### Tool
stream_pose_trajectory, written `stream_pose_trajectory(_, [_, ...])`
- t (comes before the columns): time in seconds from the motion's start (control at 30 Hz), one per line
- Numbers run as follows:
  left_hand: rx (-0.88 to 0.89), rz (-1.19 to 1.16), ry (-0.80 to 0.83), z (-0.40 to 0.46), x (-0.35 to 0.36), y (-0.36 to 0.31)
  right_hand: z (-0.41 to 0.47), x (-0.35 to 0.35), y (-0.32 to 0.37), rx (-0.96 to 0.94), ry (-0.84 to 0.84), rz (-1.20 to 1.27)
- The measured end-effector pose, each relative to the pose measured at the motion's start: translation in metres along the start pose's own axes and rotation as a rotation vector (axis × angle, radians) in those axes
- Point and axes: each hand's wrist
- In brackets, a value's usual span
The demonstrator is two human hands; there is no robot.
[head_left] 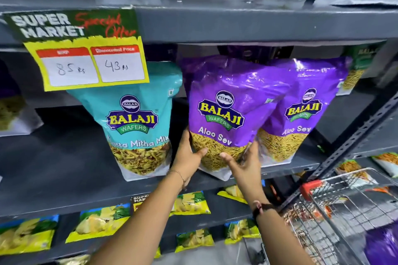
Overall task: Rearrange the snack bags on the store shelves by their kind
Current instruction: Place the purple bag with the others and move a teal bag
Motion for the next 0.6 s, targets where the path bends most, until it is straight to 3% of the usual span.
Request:
stream_pose_trajectory(0.17, [0.041,0.024,-0.065,-0.004,0.002,0.009,0.000,0.006,-0.002,0.021,-0.028,-0.092])
stream_pose_trajectory(0.37, [0.214,0.223,-0.162,-0.032,-0.015,0.009,-0.038,0.019,0.000,-0.113,-0.375,-0.142])
stream_pose_trajectory(0.43, [0.420,0.382,-0.175,-0.048,-0.034,0.003,-0.052,0.034,0.005,-0.215,-0.302,-0.192])
stream_pose_trajectory(0.5, [0.580,0.579,-0.162,-0.060,-0.061,0.004,-0.055,0.052,0.006,-0.258,-0.104,-0.257])
stream_pose_trajectory(0.6, [0.585,0.742,-0.290,-0.066,-0.109,0.005,-0.048,0.080,0.007,-0.185,0.200,-0.318])
Point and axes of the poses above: each hand's wrist, its own z-axis towards the middle knuckle, its own x-axis out of the palm, y = z × x, and after that the axes turned 13 degrees about x, right-handed
